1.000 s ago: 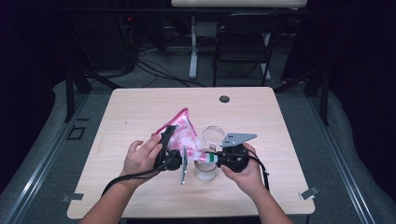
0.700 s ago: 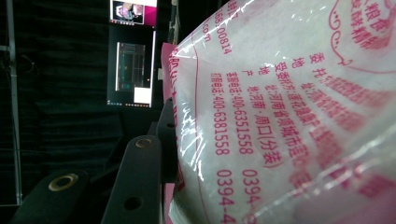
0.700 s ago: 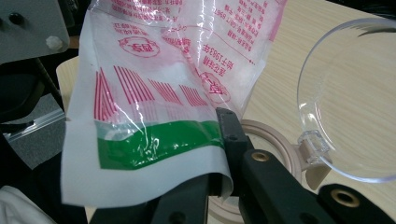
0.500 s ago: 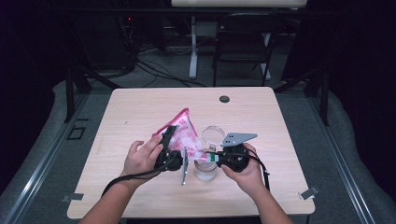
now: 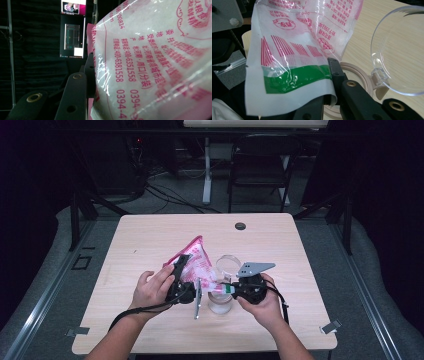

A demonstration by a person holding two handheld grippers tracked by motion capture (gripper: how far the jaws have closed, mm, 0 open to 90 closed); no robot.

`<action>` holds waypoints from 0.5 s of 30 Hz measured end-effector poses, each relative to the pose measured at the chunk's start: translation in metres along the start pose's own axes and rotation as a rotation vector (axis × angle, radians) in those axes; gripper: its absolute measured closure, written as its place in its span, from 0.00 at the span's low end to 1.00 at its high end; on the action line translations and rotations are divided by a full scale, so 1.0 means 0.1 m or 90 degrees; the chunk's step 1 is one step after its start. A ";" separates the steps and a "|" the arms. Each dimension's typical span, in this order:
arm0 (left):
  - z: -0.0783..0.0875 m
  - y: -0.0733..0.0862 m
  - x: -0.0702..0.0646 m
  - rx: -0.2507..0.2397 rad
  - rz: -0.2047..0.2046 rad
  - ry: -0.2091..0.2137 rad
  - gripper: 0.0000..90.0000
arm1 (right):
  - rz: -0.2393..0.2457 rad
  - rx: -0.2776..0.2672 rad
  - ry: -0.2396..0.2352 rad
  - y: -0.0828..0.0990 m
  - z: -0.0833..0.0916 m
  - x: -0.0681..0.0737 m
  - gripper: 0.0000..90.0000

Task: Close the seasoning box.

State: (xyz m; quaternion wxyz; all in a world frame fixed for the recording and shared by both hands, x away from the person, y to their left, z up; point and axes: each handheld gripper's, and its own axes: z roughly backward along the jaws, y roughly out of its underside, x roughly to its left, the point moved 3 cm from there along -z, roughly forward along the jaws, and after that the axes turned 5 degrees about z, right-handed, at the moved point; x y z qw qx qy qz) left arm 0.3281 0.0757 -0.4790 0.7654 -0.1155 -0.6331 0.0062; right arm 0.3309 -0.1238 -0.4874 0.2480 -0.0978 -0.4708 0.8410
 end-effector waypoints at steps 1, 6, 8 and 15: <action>0.00 0.00 0.00 0.001 -0.001 -0.001 0.71 | 0.000 -0.001 0.000 0.00 0.00 0.00 1.00; 0.00 -0.02 0.00 0.001 -0.004 -0.002 0.71 | -0.001 0.002 0.000 0.01 0.00 -0.01 1.00; 0.00 -0.02 0.00 -0.001 -0.004 -0.003 0.71 | -0.001 0.002 0.001 0.01 0.00 -0.01 1.00; 0.01 -0.05 0.02 -0.006 -0.005 -0.006 0.72 | -0.001 0.003 0.002 0.01 0.00 -0.02 1.00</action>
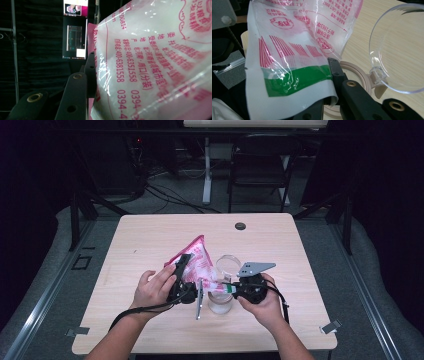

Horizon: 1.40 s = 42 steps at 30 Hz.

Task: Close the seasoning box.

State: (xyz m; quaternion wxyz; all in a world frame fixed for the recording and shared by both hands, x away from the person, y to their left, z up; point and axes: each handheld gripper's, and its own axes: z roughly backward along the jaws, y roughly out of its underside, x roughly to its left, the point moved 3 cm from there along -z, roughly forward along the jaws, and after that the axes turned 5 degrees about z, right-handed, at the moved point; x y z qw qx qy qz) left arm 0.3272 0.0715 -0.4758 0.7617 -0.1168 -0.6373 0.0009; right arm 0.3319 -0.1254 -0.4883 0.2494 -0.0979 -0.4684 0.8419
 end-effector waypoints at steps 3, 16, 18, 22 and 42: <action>0.00 0.00 0.01 0.000 -0.001 -0.001 0.72 | 0.001 0.001 0.001 0.00 0.00 0.00 1.00; 0.01 -0.02 0.01 -0.003 -0.001 -0.003 0.72 | -0.001 0.004 0.002 0.00 0.00 -0.01 1.00; 0.01 -0.02 0.01 -0.004 -0.001 -0.003 0.72 | -0.002 0.004 0.001 0.01 0.00 -0.01 1.00; 0.01 -0.03 0.01 -0.007 -0.003 -0.004 0.72 | -0.003 0.005 0.000 0.01 0.00 -0.02 1.00; 0.02 0.00 -0.03 -0.003 -0.006 0.005 0.72 | -0.002 0.019 -0.007 0.04 -0.06 0.00 1.00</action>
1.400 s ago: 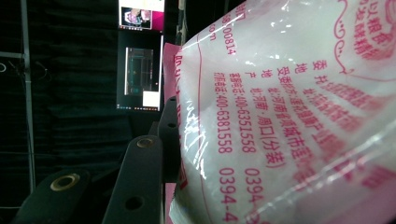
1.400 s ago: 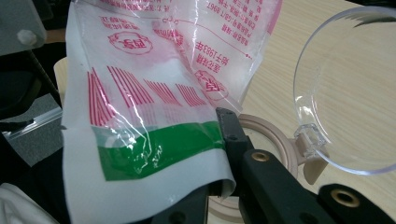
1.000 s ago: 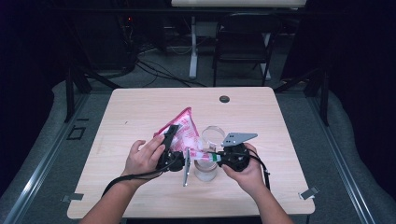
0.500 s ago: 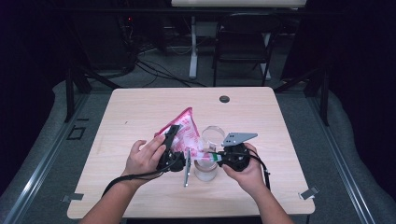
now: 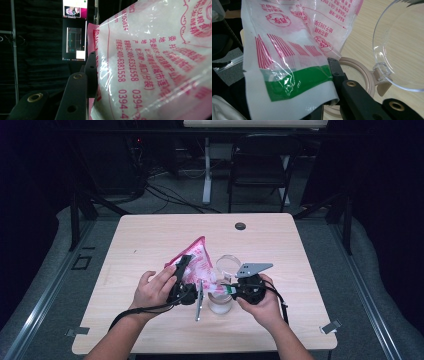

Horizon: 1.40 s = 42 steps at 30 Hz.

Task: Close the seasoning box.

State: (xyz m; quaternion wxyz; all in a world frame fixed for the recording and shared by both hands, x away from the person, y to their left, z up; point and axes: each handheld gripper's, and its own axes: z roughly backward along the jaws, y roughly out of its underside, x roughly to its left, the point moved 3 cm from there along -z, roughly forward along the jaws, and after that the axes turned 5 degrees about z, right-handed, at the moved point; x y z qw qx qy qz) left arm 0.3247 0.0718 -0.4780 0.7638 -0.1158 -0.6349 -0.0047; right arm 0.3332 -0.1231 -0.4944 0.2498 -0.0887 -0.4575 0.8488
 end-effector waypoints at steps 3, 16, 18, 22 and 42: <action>0.00 0.00 0.00 -0.002 -0.001 0.000 0.72 | -0.002 0.001 0.000 0.01 -0.01 0.00 1.00; 0.01 0.04 -0.03 -0.002 -0.005 -0.003 0.72 | -0.001 0.007 -0.003 0.02 -0.06 0.02 1.00; 0.02 0.04 -0.02 -0.002 -0.009 -0.007 0.72 | -0.001 0.007 -0.003 0.02 -0.06 0.02 1.00; 0.02 0.04 -0.03 -0.002 -0.004 -0.003 0.72 | 0.001 0.008 -0.002 0.02 -0.06 0.02 1.00; 0.02 0.03 -0.01 -0.003 -0.009 -0.009 0.72 | 0.001 0.005 -0.002 0.01 -0.06 0.02 1.00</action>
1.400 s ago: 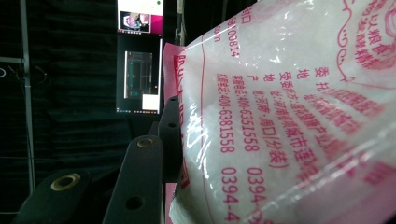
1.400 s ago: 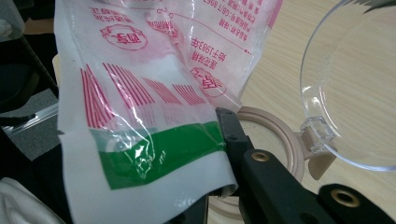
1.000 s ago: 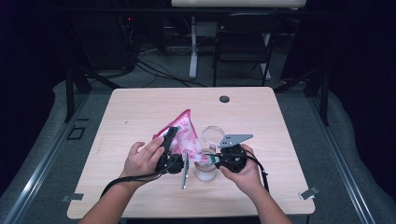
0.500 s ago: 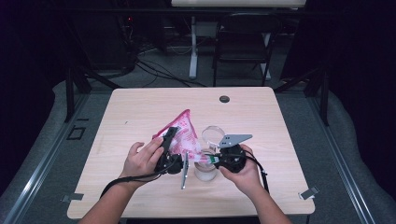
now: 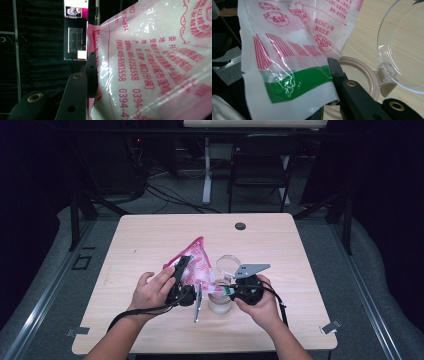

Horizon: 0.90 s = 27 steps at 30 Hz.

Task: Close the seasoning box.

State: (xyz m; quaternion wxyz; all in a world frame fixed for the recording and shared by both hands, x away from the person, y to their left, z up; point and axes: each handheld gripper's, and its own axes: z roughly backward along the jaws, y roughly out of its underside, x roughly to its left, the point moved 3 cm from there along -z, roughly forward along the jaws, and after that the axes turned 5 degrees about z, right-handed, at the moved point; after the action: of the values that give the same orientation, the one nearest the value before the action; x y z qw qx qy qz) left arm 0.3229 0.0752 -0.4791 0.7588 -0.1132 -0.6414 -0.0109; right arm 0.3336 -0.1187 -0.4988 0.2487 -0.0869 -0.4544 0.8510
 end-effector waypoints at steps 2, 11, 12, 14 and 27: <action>0.00 0.00 0.00 -0.001 0.000 0.000 0.72 | -0.001 -0.002 0.000 0.00 0.00 0.00 1.00; 0.00 0.00 0.01 -0.002 0.003 -0.002 0.72 | -0.001 -0.002 0.001 0.00 0.00 0.00 1.00; 0.00 -0.01 0.01 -0.002 0.002 -0.002 0.72 | -0.001 -0.002 0.001 0.00 0.00 0.00 1.00; 0.00 0.00 0.00 -0.009 0.004 -0.005 0.72 | -0.001 -0.003 0.001 0.00 0.00 0.00 1.00; 0.00 -0.01 0.01 -0.003 0.002 -0.001 0.72 | -0.001 -0.002 0.000 0.00 -0.01 0.00 1.00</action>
State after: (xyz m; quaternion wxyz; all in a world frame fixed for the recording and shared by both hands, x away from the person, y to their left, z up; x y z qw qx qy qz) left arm 0.3226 0.0748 -0.4780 0.7579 -0.1158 -0.6419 -0.0114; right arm 0.3341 -0.1187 -0.4992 0.2488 -0.0868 -0.4558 0.8502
